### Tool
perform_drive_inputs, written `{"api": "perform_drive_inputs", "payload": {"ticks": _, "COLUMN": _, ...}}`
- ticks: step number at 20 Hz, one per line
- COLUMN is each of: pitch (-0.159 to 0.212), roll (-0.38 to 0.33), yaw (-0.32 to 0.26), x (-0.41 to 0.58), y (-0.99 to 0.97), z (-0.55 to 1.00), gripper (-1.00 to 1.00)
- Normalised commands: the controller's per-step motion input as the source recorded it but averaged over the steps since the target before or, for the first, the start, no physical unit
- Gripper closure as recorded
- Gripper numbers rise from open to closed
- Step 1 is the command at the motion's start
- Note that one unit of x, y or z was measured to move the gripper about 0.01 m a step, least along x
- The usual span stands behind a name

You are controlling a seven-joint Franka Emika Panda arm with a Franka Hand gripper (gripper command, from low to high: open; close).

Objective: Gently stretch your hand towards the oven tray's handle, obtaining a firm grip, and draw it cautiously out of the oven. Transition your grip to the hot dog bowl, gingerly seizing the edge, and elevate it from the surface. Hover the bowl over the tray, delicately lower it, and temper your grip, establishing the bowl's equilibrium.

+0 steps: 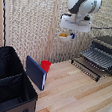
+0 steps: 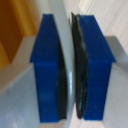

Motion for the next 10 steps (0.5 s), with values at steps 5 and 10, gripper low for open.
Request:
{"api": "perform_drive_inputs", "payload": {"ticks": 5, "pitch": 0.0, "roll": 0.024, "yaw": -0.087, "x": 0.073, "y": -0.88, "z": 0.19, "gripper": 1.0}}
{"api": "perform_drive_inputs", "payload": {"ticks": 10, "pitch": 0.009, "roll": 0.024, "yaw": -0.111, "x": -0.085, "y": -0.85, "z": 0.01, "gripper": 1.0}}
